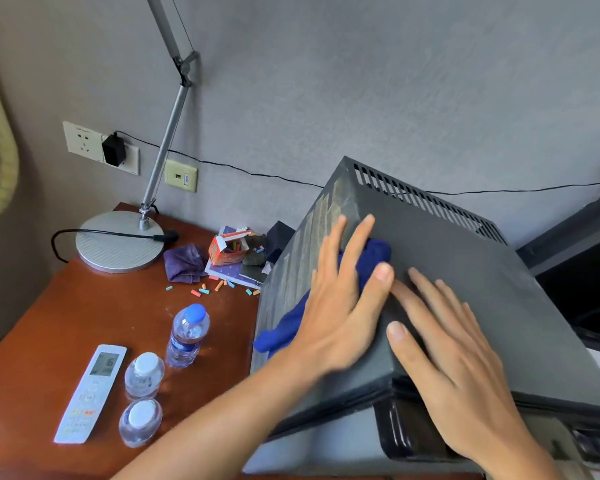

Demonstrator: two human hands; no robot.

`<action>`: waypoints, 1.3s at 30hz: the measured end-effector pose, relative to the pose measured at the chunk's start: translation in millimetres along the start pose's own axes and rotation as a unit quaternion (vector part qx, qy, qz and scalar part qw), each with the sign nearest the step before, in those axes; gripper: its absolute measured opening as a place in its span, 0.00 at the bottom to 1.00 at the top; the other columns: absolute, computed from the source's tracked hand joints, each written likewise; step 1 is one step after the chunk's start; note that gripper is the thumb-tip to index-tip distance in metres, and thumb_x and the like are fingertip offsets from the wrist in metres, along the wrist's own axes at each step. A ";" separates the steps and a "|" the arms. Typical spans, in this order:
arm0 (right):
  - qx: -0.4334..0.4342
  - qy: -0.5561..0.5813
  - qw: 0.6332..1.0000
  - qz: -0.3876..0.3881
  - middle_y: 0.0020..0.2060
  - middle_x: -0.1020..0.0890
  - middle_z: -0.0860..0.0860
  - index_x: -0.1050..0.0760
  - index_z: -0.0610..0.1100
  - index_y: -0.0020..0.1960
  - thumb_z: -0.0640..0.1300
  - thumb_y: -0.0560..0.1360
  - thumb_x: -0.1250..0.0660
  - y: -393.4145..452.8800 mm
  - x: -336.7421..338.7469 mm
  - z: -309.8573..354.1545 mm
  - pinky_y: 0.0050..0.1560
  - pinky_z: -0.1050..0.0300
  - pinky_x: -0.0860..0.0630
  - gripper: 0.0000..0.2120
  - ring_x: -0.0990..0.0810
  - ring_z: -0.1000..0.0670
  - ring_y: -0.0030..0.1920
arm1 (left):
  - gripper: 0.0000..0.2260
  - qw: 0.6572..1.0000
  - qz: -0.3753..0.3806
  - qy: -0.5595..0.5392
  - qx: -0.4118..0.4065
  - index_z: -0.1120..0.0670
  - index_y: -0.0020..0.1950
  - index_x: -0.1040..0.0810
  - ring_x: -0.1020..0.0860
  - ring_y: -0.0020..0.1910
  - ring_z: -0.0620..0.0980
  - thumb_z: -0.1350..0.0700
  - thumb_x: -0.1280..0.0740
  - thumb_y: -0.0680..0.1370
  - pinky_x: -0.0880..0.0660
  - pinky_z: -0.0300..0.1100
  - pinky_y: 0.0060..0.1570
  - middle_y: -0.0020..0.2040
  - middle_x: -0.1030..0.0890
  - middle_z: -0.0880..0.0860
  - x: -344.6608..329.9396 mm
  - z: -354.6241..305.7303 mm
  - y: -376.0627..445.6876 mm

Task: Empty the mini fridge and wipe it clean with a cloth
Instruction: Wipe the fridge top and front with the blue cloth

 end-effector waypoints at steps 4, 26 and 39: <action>0.001 -0.012 1.000 -0.002 0.80 0.46 0.65 0.51 0.73 0.77 0.75 0.76 0.62 0.3 -0.3 -0.6 0.80 0.46 0.51 0.30 0.50 0.54 0.81 | 0.35 0.999 -0.020 0.040 0.023 0.32 0.80 0.45 0.58 0.82 0.40 0.22 0.58 0.75 0.52 0.58 0.81 0.84 0.51 0.40 3.4 5.7 94.7; 0.004 -0.003 1.000 0.015 0.79 0.44 0.64 0.48 0.71 0.75 0.66 0.78 0.58 0.9 -0.1 -3.7 0.80 0.48 0.52 0.25 0.50 0.54 0.81 | 0.26 0.998 0.044 -0.016 -0.048 0.41 0.81 0.37 0.47 0.81 0.37 0.38 0.51 0.84 0.46 0.53 0.80 0.84 0.51 0.39 11.4 -11.2 -1.8; -0.138 0.260 0.926 -0.235 0.46 0.15 0.58 0.19 0.51 0.52 0.35 0.77 0.35 9.7 12.4 -36.0 0.52 0.70 0.27 0.12 0.18 0.58 0.51 | 0.21 0.957 0.106 0.163 -0.215 0.44 0.79 0.31 0.42 0.82 0.58 0.44 0.49 0.87 0.43 0.65 0.77 0.73 0.29 0.40 12.6 -47.0 -83.4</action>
Point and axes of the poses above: each hand's wrist, its own y-axis towards the middle knuckle, its own x-axis out of the back of the hand, z = x × y, the point moved 1 cm from there along y, towards the middle knuckle
